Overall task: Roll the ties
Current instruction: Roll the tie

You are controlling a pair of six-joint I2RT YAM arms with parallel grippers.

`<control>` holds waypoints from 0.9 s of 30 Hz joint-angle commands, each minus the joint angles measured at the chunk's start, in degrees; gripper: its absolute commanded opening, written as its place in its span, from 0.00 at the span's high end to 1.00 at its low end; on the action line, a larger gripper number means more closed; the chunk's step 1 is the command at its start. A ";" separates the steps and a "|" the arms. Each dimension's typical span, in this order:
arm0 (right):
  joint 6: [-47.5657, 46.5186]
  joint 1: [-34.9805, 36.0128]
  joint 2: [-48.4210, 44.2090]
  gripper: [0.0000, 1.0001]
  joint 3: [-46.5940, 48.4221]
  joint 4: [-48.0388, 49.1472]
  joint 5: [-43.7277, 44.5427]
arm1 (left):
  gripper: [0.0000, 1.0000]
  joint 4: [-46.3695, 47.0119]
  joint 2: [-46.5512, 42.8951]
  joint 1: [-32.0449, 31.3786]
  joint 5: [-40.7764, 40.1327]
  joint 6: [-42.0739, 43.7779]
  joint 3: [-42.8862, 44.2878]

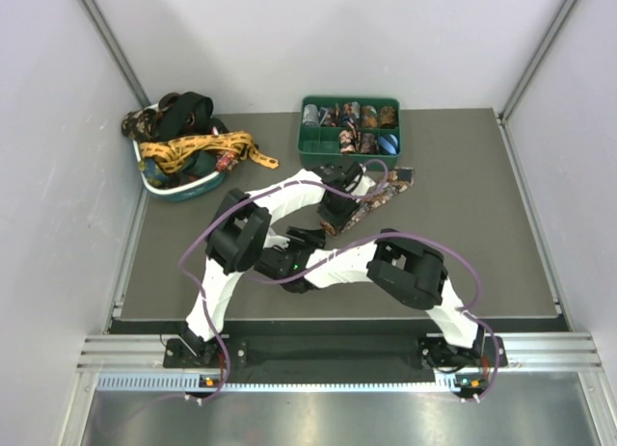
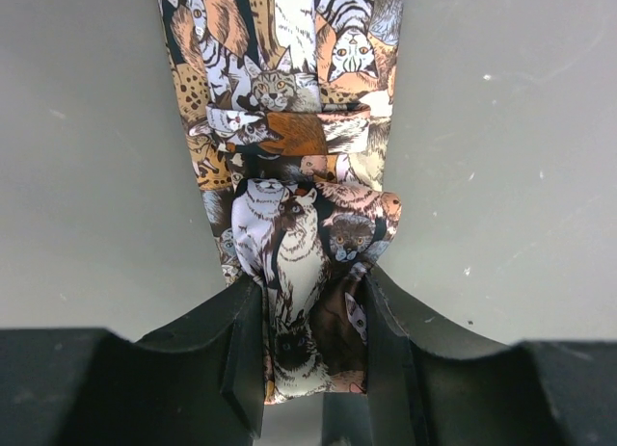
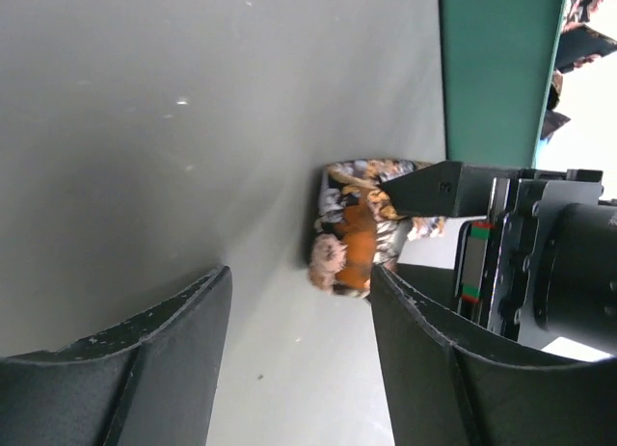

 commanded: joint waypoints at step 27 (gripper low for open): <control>1.35 -8.77 11.49 0.57 7.76 -11.69 -2.38 | 0.72 -26.85 6.24 -1.71 -2.29 -2.75 0.44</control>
